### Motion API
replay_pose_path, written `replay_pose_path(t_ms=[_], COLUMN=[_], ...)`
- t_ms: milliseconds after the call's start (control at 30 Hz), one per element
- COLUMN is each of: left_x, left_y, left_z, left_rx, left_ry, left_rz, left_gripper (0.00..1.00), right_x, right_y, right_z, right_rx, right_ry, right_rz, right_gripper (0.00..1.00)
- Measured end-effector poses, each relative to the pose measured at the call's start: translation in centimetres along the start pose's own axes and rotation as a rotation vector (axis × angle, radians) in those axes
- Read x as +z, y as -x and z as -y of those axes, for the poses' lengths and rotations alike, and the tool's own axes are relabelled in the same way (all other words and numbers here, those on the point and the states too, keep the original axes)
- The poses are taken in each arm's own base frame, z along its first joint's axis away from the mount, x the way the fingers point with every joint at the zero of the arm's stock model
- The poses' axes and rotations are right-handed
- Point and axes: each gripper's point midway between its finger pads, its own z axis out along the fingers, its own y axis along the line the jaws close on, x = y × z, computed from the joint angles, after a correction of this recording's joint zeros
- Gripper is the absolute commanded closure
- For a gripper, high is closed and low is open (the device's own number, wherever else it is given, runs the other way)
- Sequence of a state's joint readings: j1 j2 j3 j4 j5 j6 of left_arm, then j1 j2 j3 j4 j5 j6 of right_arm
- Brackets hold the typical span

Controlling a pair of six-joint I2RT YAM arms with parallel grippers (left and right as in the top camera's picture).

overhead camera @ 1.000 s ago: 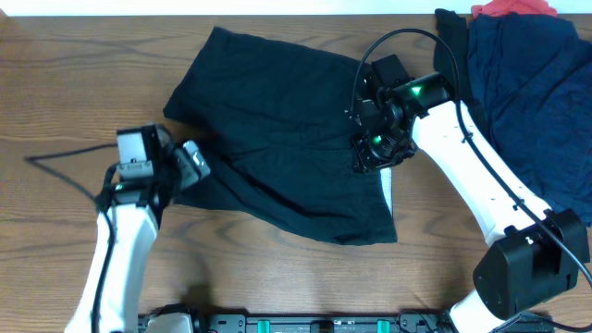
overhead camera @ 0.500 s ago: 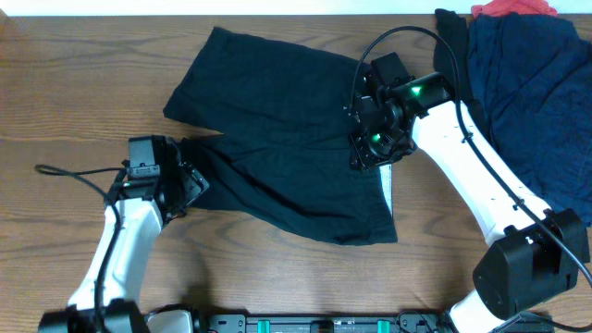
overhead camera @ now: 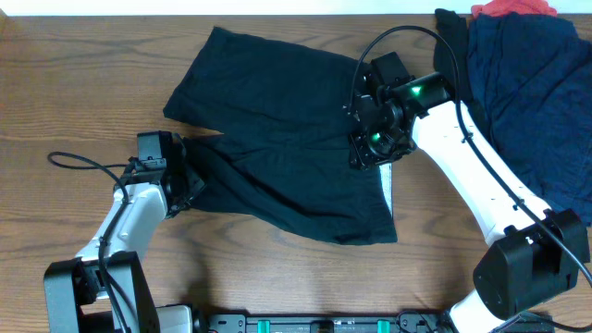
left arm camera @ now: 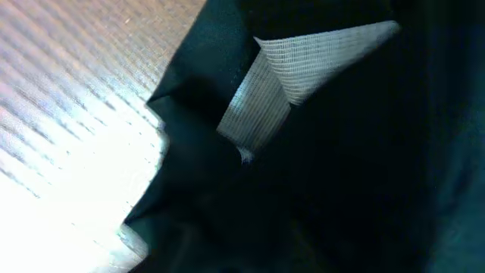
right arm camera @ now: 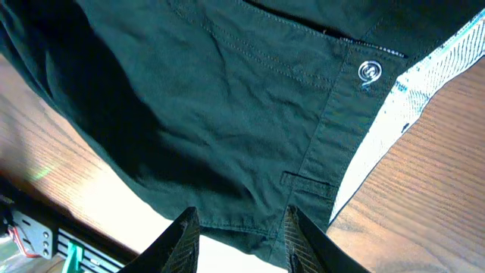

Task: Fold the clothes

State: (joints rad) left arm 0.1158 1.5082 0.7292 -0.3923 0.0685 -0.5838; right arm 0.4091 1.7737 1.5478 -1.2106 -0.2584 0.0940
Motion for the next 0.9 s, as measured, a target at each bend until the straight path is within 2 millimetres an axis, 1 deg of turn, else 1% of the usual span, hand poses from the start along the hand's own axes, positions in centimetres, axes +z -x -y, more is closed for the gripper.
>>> replay_pose_path(t_ms=[33, 67, 333, 467, 567, 633, 700, 733, 800, 900], left_x=[0.0, 0.0, 0.0, -0.6, -2.5, -4.8, -7.4, -8.3, -10.7, -12.7], left_y=[0.0, 0.0, -0.1, -1.0, -1.6, -1.4, -0.7, -0.4, -0.2, -0.6], left_z=[0.0, 0.0, -0.1, -0.7, -1.1, -1.0, -0.3, -0.1, 0.1, -0.2], left_rx=[0.000, 0.001, 0.004, 0.007, 0.033, 0.062, 0.089, 0.093, 0.110, 0.120], left_ry=[0.000, -0.002, 0.002, 0.025, 0.033, 0.015, -0.025, -0.039, -0.077, -0.103], left_rz=[0.000, -0.002, -0.006, -0.035, -0.046, -0.025, 0.029, 0.052, 0.108, 0.147], left_gripper=[0.89, 0.93, 0.94, 0.94, 0.94, 0.94, 0.94, 0.94, 0.94, 0.94], right_x=[0.0, 0.0, 0.0, 0.0, 0.0, 0.0, 0.0, 0.0, 0.0, 0.0], right_y=[0.0, 0.1, 0.1, 0.1, 0.1, -0.2, -0.6, -0.7, -0.9, -1.2], right_z=[0.0, 0.0, 0.0, 0.0, 0.0, 0.0, 0.1, 0.1, 0.1, 0.1], right_rx=[0.000, -0.001, -0.001, -0.001, -0.001, 0.002, 0.006, 0.008, 0.012, 0.022], right_ry=[0.000, 0.000, 0.000, 0.000, 0.000, -0.001, -0.002, -0.003, -0.003, -0.004], right_rz=[0.001, 0.002, 0.004, 0.004, 0.003, -0.009, -0.023, -0.028, -0.036, -0.048], right_gripper=[0.64, 0.64, 0.64, 0.63, 0.63, 0.64, 0.64, 0.65, 0.76, 0.74])
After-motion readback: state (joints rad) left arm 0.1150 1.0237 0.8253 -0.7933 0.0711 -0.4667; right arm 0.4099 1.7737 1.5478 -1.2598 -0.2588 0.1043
